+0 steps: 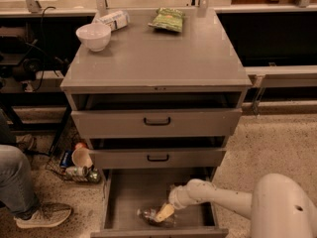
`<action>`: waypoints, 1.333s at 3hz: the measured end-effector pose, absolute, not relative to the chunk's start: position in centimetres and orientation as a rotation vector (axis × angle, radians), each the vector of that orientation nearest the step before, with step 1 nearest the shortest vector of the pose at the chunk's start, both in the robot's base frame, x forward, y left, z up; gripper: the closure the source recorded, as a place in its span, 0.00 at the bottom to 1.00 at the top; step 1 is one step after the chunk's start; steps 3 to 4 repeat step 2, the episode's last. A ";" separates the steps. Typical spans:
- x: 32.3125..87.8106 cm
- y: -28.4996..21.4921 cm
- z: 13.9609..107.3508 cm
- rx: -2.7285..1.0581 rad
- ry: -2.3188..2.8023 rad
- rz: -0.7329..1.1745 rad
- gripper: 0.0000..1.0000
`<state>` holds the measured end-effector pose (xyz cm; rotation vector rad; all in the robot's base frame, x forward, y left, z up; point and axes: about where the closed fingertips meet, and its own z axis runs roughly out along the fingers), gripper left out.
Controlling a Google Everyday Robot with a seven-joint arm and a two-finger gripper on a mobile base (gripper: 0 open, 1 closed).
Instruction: Place water bottle into bottom drawer
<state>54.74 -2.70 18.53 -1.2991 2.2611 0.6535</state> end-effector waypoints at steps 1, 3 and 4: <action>55.1 -7.6 21.2 -1.170 2.272 0.568 0.00; 54.9 -12.6 23.3 -1.036 2.289 0.499 0.00; 54.9 -12.6 23.3 -1.036 2.289 0.499 0.00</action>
Offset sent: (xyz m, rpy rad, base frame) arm -0.0029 -0.1769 0.0791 -0.0074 -0.1443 -0.3887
